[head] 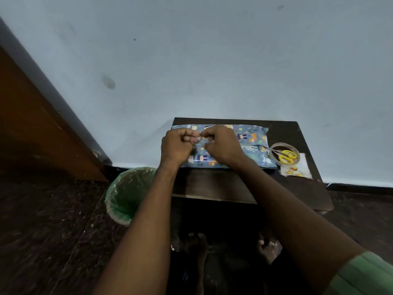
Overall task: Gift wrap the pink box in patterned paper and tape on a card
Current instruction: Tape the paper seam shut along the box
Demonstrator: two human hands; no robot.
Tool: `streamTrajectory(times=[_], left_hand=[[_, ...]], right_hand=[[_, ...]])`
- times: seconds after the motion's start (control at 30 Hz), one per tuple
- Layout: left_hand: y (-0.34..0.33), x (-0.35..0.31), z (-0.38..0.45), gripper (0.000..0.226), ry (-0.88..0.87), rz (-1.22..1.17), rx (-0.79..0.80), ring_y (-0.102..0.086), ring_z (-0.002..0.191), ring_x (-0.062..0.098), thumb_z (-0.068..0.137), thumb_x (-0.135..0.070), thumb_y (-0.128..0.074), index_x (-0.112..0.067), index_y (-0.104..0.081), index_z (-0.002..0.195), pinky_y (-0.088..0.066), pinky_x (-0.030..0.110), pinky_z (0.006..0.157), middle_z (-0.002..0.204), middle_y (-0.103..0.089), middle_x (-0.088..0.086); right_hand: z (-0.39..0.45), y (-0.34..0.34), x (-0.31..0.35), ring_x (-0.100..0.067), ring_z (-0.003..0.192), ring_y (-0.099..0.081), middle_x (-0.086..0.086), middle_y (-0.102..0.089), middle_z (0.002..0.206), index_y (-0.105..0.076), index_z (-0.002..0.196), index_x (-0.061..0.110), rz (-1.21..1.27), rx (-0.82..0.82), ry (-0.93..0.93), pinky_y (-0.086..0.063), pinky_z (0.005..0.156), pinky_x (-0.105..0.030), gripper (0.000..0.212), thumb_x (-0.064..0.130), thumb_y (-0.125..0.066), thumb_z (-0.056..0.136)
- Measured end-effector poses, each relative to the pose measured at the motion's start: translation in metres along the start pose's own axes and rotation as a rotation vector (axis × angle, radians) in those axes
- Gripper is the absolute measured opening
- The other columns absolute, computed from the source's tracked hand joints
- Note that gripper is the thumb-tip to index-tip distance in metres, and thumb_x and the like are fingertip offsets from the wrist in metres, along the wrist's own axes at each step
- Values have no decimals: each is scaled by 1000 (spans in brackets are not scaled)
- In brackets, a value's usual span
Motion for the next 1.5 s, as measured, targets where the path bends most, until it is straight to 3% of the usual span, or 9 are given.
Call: streamTrajectory(times=[0.2,0.37,0.53,0.7,0.87,1.0,1.1,1.27,1.5], left_hand=[[22,21,2,37,27,124,60,-73,83,4,70,-4,-83,-37,-80,85,-61,44,96,90,-80,-16],[33,28,5,53,18,143,43,-72,96,-7,55,-14,-86,-58,-76,84,-52,54,104,90,-77,-29],[23,17,4,50,-35,133,154,-71,106,-7,66,-12,-74,-50,-74,99,-45,58,109,94,-78,-29],[19,12,0,34,8,206,134,-70,104,-3,81,-15,-79,-41,-79,104,-35,49,113,92,-79,-23],[21,16,0,28,37,235,125,-67,100,-2,84,-19,-80,-42,-81,99,-36,48,114,97,-77,-19],[20,25,0,26,39,213,135,-62,92,3,84,-26,-82,-46,-82,100,-40,53,111,103,-76,-20],[19,27,1,27,25,198,143,-63,94,7,82,-32,-82,-52,-80,99,-41,55,110,110,-75,-25],[20,27,0,27,18,206,130,-59,86,2,86,-29,-84,-53,-78,95,-37,51,107,97,-72,-20],[19,26,2,30,11,237,129,-67,94,9,81,-35,-80,-53,-78,104,-34,46,100,100,-74,-14]], right_hand=[[15,-22,3,-20,104,-66,-6,-69,116,-74,123,17,-104,36,32,-48,84,-27,46,9,-81,79],[19,-26,2,-22,104,-62,-7,-68,109,-81,113,15,-159,18,100,-39,80,-26,29,14,-78,85],[16,-27,7,-27,93,-64,-9,-72,94,-86,93,15,-151,-17,214,-41,75,-28,15,10,-79,81],[12,-17,5,-13,80,-65,4,-74,86,-80,78,22,-131,-7,155,-51,72,-32,7,15,-80,79],[11,-17,1,-7,85,-54,11,-68,94,-73,89,24,-121,-4,126,-35,74,-27,14,21,-83,80],[9,-14,2,-6,85,-52,15,-63,91,-71,95,24,-112,-10,156,-32,74,-26,21,20,-83,79],[6,-14,4,-10,86,-55,14,-65,92,-70,96,25,-107,-6,194,-35,73,-29,22,20,-82,79],[5,-18,5,-16,91,-61,2,-68,96,-80,110,32,-139,29,221,-34,70,-29,25,21,-76,87],[4,-24,11,-26,102,-65,-3,-70,105,-82,113,23,-194,53,241,-48,75,-34,33,5,-67,89]])
Point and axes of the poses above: each hand's wrist, its own z-axis towards the middle knuckle, its own y-axis out of the back of the hand, x = y × z, the point moved 7 cm from there along z, towards the middle knuckle
